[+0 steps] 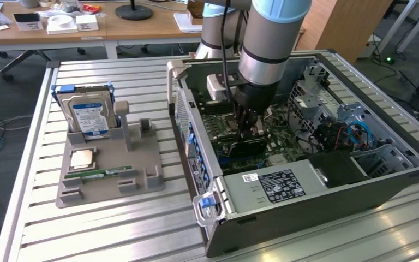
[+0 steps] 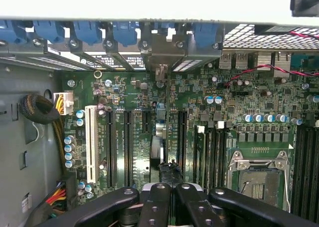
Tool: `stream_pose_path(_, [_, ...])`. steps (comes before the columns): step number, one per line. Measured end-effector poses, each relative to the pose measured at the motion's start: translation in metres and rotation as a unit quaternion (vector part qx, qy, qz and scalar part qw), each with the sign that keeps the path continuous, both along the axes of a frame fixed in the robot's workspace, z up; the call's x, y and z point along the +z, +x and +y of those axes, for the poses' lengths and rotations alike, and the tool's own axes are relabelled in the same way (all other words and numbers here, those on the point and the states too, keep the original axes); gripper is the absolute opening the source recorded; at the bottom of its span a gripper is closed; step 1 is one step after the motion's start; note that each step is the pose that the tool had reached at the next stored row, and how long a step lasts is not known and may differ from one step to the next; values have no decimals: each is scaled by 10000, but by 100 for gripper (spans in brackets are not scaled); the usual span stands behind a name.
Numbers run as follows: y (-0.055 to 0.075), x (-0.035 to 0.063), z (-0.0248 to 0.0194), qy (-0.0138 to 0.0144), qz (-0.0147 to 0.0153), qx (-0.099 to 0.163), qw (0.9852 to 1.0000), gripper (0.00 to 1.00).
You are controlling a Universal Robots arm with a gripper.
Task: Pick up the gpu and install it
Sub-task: 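Press down on the gpu until it lock into place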
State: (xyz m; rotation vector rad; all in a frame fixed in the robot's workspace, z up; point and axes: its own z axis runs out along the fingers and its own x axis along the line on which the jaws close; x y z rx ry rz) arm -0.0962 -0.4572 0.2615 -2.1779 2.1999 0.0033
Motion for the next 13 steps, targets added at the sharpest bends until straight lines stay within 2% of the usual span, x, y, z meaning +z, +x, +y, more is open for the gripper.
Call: stream_pose_path(13, [-1,-7,-10,-1,2,1,10000,11])
